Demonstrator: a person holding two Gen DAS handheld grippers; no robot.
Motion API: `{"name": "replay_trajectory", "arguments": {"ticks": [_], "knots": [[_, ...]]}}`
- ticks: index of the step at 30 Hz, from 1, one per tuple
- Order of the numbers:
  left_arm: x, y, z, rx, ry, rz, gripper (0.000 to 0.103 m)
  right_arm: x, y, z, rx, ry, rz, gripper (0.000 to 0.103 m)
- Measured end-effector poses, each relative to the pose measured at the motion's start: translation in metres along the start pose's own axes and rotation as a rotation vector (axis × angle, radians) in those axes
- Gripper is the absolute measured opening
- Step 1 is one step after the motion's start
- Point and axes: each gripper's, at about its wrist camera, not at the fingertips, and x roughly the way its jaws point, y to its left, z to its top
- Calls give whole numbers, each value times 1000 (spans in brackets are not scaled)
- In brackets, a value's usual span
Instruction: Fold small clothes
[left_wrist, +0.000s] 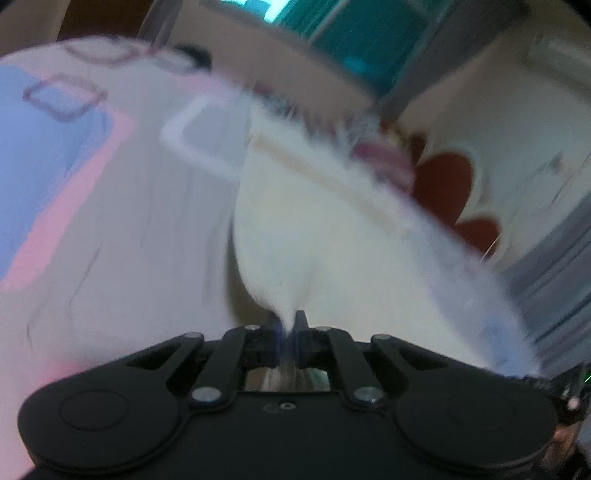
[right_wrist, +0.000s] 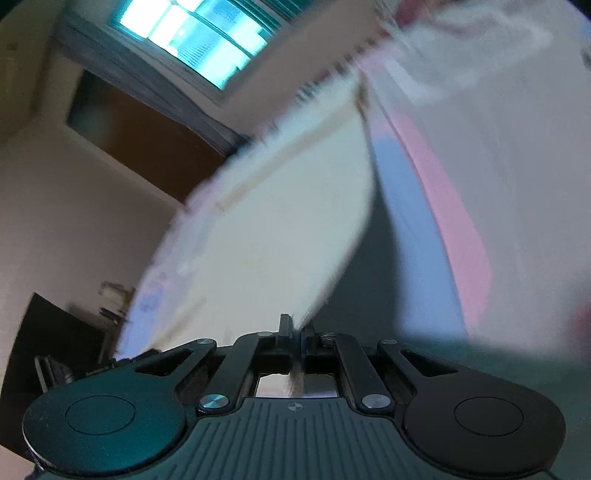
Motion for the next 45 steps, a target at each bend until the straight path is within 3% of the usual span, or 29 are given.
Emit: {"name": "replay_trajectory", "arguments": {"ticks": [3,6,11,13,16,18,24,29,32,36,39,40,42,44,45], "knots": [[-9,-18,30,27,-68,-32,5,-20,27,30,-35,-89,59,2],[4,-31,59,77,-103,-10,5,-19,45,65,-56,-155,70,2],[23,-55,111,59,-175,-75,5,2,60,125,-46,-195,49,2],[38,-59,129,72,-183,-62,5,8,64,150,-62,-202,30,2],[72,-49,150,43,-133,-45,5,30,52,180,-21,-200,13,2],[95,-39,171,-5,-94,-73,4,50,43,202,21,-185,-13,2],[176,-13,228,19,-18,-36,4,132,28,269,26,-135,-57,2],[246,21,253,-19,75,-10,4,207,-35,289,207,-66,-110,2],[280,27,265,31,119,0,5,230,-58,299,246,-62,-122,2],[312,32,272,75,139,-48,6,247,-83,314,286,-89,-98,3],[326,38,274,64,121,-101,14,254,-91,320,256,-148,-100,5],[331,42,275,42,117,-130,22,256,-92,324,240,-171,-104,17],[332,44,274,27,96,-152,29,256,-88,328,193,-224,-114,39],[326,44,274,43,44,-153,57,254,-84,332,148,-257,-104,39],[322,43,276,53,9,-128,62,256,-81,333,128,-256,-107,39]]}}
